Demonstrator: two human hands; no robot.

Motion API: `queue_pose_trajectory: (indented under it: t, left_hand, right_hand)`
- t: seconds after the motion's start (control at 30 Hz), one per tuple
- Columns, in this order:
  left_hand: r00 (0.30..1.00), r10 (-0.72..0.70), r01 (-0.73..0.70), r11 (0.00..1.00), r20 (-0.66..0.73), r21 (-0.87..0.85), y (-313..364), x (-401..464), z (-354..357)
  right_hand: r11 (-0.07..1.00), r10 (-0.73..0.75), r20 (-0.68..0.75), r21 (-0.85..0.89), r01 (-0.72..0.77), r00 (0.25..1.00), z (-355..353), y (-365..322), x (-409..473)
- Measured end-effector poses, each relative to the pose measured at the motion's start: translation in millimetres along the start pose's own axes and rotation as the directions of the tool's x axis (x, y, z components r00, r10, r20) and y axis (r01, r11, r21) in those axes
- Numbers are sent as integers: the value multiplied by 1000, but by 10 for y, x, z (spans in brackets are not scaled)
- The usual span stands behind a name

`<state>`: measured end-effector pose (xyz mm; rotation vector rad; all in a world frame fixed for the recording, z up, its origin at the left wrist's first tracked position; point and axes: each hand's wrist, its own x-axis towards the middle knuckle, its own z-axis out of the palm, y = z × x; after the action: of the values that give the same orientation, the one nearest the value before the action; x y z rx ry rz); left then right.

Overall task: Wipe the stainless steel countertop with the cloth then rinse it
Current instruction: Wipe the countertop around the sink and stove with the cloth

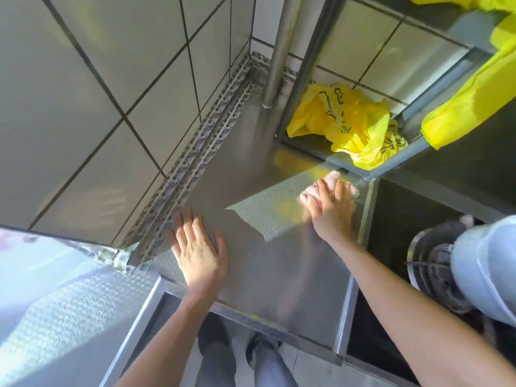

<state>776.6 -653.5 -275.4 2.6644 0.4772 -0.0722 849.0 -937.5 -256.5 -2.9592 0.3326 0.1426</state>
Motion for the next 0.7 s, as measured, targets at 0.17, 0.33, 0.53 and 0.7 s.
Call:
queue_pose_trajectory:
  t: [0.17, 0.33, 0.53, 0.7]
  left_hand:
    - [988, 121, -118, 993, 95, -30, -337, -98, -340]
    - [966, 257, -256, 958, 15, 126, -688, -462, -396]
    - [938, 345, -334, 928, -43, 163, -866, -488, -328]
    - [943, 332, -325, 934, -23, 148, -873, -502, -305]
  right_hand:
    - [976, -204, 45, 86, 200, 978, 185, -1008, 19]
    - [806, -575, -17, 161, 570, 818, 445, -1810, -464]
    - [723, -687, 36, 137, 677, 726, 566, -1179, -1271]
    - [813, -582, 76, 28, 582, 810, 423, -51, -1710]
